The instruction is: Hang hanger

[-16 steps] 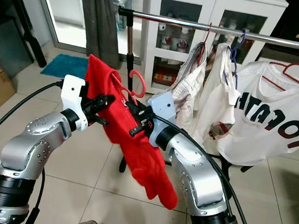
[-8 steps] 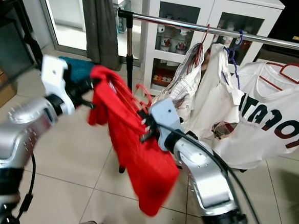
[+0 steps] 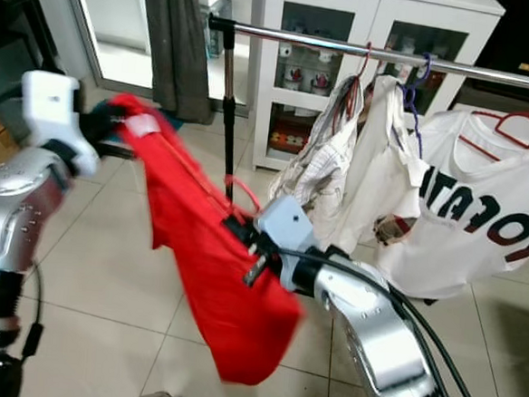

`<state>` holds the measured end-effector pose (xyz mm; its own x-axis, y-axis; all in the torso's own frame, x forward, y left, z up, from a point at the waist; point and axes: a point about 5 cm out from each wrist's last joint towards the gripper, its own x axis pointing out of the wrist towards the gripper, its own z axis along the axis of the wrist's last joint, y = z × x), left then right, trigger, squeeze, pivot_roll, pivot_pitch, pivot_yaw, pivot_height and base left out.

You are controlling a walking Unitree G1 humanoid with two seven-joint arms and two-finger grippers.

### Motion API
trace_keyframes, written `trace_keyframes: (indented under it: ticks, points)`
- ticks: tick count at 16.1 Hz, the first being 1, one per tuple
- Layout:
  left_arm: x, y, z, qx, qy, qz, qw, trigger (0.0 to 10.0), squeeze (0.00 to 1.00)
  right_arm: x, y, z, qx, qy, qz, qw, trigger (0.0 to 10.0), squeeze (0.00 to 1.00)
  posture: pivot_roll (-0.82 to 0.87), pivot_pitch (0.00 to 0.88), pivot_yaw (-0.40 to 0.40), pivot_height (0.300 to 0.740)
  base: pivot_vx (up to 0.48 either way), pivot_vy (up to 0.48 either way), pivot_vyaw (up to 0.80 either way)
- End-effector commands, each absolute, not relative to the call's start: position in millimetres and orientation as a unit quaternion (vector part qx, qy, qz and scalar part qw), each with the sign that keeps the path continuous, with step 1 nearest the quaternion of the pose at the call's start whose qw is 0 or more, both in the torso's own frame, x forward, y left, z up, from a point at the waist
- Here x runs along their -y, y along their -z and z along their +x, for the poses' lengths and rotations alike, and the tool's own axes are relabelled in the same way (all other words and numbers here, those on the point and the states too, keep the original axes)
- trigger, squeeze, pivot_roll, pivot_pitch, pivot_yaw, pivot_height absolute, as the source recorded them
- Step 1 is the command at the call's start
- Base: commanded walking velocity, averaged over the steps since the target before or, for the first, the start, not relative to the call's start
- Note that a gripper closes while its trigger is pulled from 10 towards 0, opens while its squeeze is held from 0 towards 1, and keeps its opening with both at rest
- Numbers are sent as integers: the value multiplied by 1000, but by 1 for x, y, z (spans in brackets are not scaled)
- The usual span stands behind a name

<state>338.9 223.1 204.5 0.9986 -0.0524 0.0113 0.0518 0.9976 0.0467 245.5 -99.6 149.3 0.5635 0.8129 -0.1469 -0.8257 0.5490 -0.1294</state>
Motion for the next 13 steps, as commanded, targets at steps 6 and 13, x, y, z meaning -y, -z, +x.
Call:
trace_keyframes:
  ticks: [6,13]
  points:
    - [-228,-202,337,26,27,27,999,0,0,108,-157,252,-12,-418,3,908,0,0,-24,0,19,740,0,0,0]
    - [-148,-180,294,-16,344,45,938,0,0,136,-156,299,-7,-124,105,987,0,0,-16,0,21,740,0,0,0]
